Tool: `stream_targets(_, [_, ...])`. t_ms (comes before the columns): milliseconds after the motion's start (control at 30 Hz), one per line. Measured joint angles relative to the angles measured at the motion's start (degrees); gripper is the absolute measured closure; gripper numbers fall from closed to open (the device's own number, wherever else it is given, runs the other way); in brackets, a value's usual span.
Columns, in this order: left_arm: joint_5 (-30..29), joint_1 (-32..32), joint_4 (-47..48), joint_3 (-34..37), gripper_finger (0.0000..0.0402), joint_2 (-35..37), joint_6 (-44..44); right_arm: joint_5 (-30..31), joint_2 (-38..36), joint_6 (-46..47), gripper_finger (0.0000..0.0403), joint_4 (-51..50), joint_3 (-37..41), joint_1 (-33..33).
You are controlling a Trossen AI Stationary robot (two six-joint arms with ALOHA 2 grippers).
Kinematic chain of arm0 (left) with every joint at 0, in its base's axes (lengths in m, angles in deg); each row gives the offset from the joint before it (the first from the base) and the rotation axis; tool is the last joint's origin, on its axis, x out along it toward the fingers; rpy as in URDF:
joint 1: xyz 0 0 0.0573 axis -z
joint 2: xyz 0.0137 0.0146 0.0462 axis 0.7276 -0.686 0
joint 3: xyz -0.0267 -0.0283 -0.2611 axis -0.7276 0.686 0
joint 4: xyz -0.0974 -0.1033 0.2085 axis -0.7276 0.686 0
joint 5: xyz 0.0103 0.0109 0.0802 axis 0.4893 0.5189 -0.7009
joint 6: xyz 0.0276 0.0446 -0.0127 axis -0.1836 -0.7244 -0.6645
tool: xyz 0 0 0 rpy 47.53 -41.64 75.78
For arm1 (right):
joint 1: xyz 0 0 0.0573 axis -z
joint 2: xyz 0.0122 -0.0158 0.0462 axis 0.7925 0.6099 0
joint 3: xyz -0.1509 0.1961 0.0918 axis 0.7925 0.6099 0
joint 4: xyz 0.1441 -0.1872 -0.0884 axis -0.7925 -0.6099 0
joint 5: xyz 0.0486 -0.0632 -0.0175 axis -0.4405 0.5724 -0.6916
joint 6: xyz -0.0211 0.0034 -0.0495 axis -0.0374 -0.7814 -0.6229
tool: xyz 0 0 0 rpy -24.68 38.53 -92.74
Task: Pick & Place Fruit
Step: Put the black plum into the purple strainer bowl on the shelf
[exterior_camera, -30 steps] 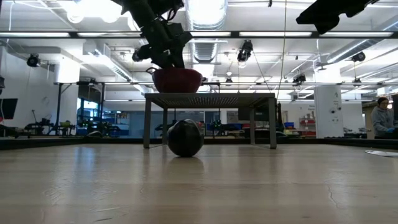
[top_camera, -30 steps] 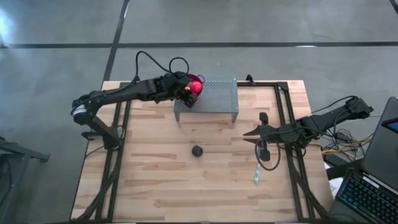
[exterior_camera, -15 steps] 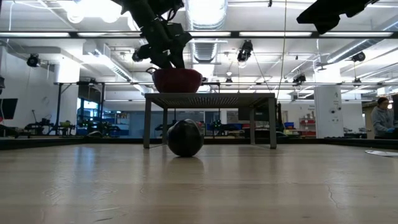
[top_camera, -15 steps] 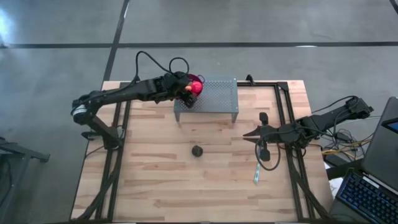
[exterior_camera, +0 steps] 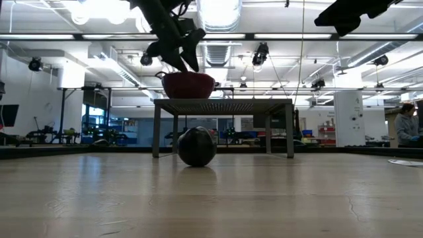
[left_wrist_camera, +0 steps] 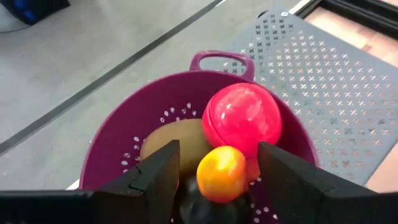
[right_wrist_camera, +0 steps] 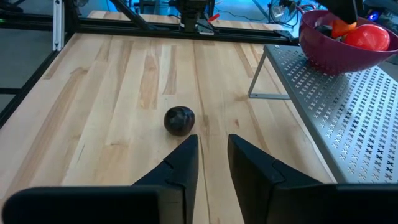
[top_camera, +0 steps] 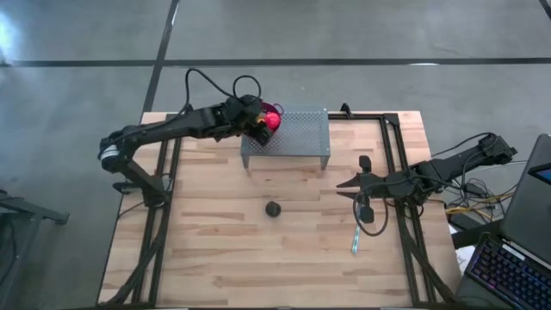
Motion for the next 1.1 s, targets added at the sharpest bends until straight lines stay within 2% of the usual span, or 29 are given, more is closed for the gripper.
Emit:
stream_targets(567, [3.2,3.2,8.1,-10.0,0.0181,0.2,1.2,0.0,0.0,-0.1,0.0276,0.0,0.0,0.0])
stream_targets(767, [6.4,5.5,8.3,-10.8,0.0180,0.2,0.4,0.0,0.0,-0.1,0.0261,0.0,0.0,0.0])
stream_targets(1100, [6.4,13.5,10.0,-10.7,0.0122,0.2,-1.4,0.0,0.0,-0.1,0.0239,0.0,0.0,0.0])
